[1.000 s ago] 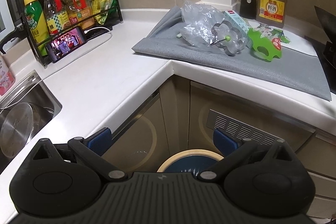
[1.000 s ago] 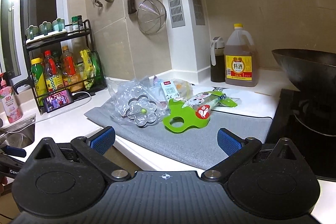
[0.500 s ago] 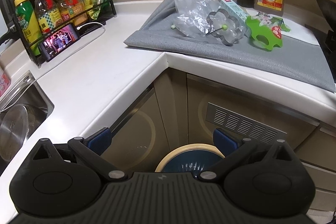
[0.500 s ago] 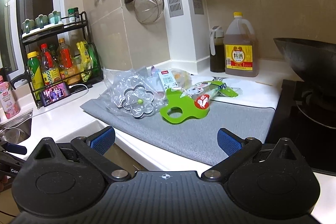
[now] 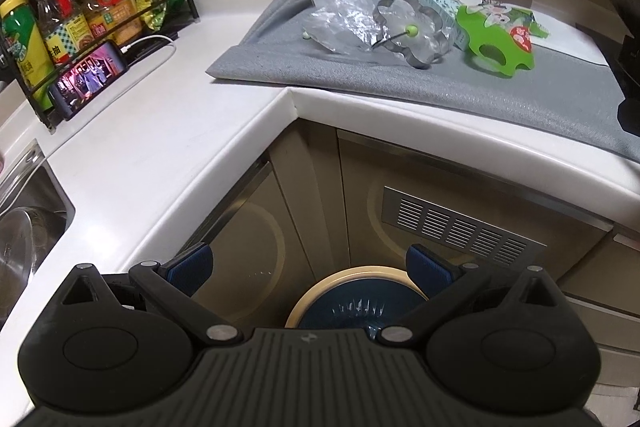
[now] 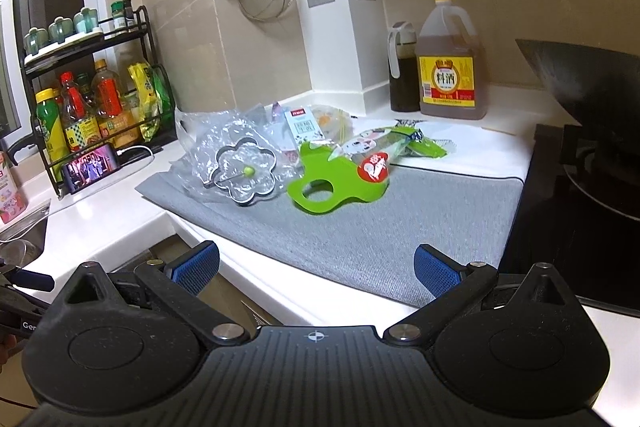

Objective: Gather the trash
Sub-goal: 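Move both tools toward the items on the grey mat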

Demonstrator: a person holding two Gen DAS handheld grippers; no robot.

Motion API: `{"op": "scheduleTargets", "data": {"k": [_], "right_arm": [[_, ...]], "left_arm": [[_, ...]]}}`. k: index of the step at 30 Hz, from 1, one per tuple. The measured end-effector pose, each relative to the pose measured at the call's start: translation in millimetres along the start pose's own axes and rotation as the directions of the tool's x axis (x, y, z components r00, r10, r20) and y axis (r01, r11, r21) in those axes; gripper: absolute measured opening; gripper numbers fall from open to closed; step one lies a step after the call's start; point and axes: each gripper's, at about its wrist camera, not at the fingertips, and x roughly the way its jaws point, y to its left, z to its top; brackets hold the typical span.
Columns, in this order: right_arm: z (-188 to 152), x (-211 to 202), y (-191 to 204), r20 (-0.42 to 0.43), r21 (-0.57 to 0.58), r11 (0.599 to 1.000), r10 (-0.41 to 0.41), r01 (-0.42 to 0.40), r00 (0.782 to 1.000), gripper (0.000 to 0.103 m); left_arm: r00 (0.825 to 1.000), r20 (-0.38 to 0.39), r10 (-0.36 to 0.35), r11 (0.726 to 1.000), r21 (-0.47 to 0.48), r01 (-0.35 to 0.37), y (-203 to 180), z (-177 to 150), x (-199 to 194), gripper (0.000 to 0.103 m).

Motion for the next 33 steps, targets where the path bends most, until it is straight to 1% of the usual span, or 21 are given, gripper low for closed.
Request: {"op": "scheduleTargets", "data": {"k": [7,11,16,20,24,26,28,30,31,33], "right_arm": [[-4,12,-4,-0.032,0.002,1.000,-0.002,0.002,0.999,0.103],[0,22,-5,-0.039,0.008,1.000,-0.011,0.011,0.999,0.103],[14,38,-6,-0.013,0.016,1.000,-0.007,0.007,1.000,0.103],[29,55,-5,0.011,0.015,1.000,-0.015,0.014,1.000,0.103],[45,82,-7,0.025,-0.009,1.000,-0.021,0.021,0.999,0.103],[54,99,-9,0.033,-0.011,1.000,-0.029,0.030,0.999,0.103],[63,117,-18,0.051,0.033,0.997,-0.075,0.073,0.996,0.103],[71,137,-32,0.068,0.116,0.981,-0.162,0.154,0.984,0.103],[73,146,-41,0.062,0.158,0.972,-0.184,0.173,0.981,0.103],[77,163,-58,0.043,0.249,0.952,-0.192,0.176,0.980,0.103]], "left_arm": [[1.000,-0.027,-0.007,1.000,0.008,0.007,-4,3,13,0.103],[0.999,-0.035,-0.008,1.000,0.015,0.009,-4,8,19,0.103],[1.000,-0.017,0.019,1.000,0.002,-0.019,1,24,22,0.103],[1.000,-0.009,0.025,1.000,-0.014,-0.026,3,33,24,0.103],[0.999,-0.008,0.044,0.999,-0.017,-0.044,6,38,27,0.103],[0.999,-0.009,0.041,0.999,-0.032,-0.041,9,40,28,0.103],[0.999,-0.005,0.032,0.998,-0.054,-0.032,13,43,29,0.103],[0.999,0.029,0.038,0.997,-0.075,-0.036,16,46,25,0.103],[0.998,0.052,0.045,0.996,-0.085,-0.041,17,48,23,0.103],[0.995,0.090,0.046,0.994,-0.107,-0.036,19,56,22,0.103]]}}
